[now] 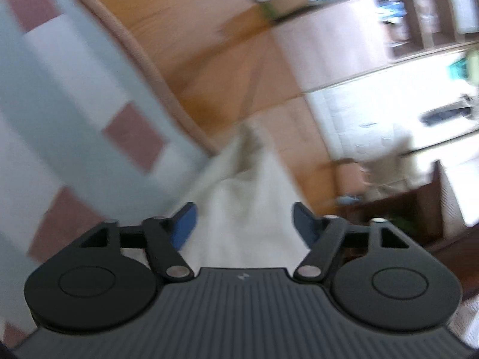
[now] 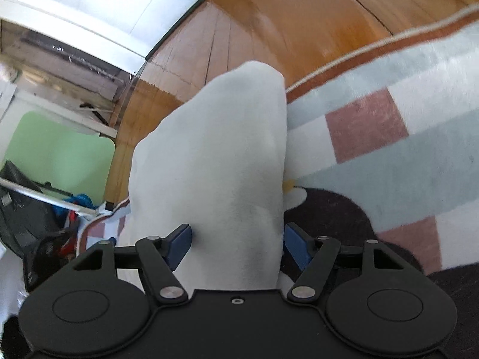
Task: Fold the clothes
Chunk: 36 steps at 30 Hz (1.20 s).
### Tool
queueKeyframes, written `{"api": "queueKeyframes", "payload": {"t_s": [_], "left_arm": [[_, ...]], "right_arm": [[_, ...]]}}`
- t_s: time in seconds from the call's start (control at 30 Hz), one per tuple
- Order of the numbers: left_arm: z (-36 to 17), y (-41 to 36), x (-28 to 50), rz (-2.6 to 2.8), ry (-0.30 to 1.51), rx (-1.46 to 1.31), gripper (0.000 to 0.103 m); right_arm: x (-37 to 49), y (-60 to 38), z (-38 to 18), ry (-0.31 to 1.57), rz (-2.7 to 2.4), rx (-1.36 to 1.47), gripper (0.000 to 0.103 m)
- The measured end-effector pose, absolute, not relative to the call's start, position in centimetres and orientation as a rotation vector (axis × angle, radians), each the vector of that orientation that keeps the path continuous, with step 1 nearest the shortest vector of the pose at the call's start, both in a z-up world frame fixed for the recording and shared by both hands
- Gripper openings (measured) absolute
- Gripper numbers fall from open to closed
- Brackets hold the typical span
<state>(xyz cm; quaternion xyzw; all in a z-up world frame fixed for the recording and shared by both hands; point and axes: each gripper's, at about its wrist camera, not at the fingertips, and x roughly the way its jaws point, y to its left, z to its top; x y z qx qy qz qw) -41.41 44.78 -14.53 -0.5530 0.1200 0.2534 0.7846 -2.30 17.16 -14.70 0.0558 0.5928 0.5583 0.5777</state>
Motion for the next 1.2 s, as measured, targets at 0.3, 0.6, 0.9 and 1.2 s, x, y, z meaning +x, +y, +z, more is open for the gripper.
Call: {"api": "queueKeyframes", "payload": {"t_s": [0.3, 0.6, 0.9, 1.2], "left_arm": [[-18.9, 47.6, -35.1, 0.442, 0.726, -1.103, 0.102], [-20.8, 47.0, -32.8, 0.276, 0.645, -1.168, 0.091], [-15.8, 44.9, -31.5, 0.292, 0.601, -0.985, 0.045], [-9.9, 39.3, -28.0, 0.286, 0.493, -0.833, 0.045]], "right_arm": [[-1.7, 17.4, -15.4, 1.393, 1.335, 0.131, 0.087], [-2.0, 20.0, -18.2, 1.456, 1.424, 0.299, 0.101], [-5.9, 17.9, -9.7, 1.031, 1.5, 0.037, 0.057], [-5.2, 10.7, -1.5, 0.844, 1.385, -0.014, 0.057]]}}
